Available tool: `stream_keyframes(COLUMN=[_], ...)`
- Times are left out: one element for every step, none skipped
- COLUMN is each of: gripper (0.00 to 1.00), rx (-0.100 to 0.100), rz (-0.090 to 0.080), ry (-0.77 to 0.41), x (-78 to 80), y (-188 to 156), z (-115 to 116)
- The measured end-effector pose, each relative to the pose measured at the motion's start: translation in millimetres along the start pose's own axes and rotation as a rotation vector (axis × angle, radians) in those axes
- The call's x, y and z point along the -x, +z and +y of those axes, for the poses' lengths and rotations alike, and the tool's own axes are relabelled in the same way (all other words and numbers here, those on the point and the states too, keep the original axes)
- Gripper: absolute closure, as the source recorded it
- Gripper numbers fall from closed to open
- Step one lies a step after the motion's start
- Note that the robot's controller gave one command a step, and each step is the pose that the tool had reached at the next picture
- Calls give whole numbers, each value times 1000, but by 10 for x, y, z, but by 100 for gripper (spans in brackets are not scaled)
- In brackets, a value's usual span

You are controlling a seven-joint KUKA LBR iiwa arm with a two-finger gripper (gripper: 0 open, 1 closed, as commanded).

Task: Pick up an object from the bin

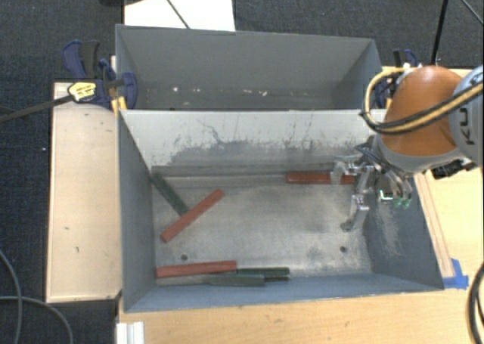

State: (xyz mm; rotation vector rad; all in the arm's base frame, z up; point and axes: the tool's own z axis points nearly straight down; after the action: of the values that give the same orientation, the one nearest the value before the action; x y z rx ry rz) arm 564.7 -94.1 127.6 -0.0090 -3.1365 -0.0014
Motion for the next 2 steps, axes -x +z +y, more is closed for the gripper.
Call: stream_keyframes(gripper=[0,0], rx=[-1,-3], rz=[-8,-5], ry=[-2,-72], x=[21,-68], y=[-43,-118], z=[2,340])
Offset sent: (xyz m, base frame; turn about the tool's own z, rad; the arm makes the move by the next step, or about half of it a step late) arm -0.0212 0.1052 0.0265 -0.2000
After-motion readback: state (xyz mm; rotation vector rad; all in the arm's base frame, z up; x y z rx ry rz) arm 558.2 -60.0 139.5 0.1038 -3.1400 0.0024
